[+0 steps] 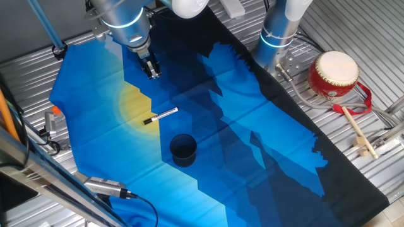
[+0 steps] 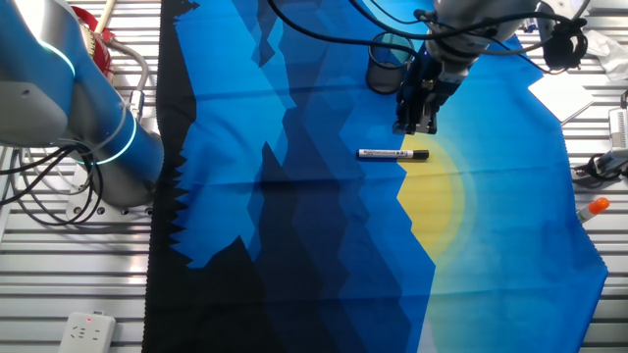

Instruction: Put the pen into the pen holder

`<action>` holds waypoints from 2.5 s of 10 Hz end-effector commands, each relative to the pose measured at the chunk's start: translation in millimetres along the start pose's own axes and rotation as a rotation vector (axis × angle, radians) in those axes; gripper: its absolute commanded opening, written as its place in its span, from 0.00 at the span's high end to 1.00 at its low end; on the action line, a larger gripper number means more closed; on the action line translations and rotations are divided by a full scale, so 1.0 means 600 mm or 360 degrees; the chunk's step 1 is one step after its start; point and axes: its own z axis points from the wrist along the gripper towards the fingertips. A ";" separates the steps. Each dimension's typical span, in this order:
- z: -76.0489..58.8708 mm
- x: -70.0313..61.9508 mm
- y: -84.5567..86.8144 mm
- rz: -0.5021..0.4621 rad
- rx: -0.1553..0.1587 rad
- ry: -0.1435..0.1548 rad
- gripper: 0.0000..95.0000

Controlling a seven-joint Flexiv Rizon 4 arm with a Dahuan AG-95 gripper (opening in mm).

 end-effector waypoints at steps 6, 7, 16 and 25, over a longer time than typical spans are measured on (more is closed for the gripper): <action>0.000 0.000 0.000 -0.0004 0.0000 0.0004 1.00; 0.001 0.001 0.000 -0.0006 0.0000 0.0005 1.00; 0.001 0.001 -0.001 -0.0009 0.0001 0.0008 1.00; 0.001 0.001 -0.001 -0.0024 0.0001 0.0008 1.00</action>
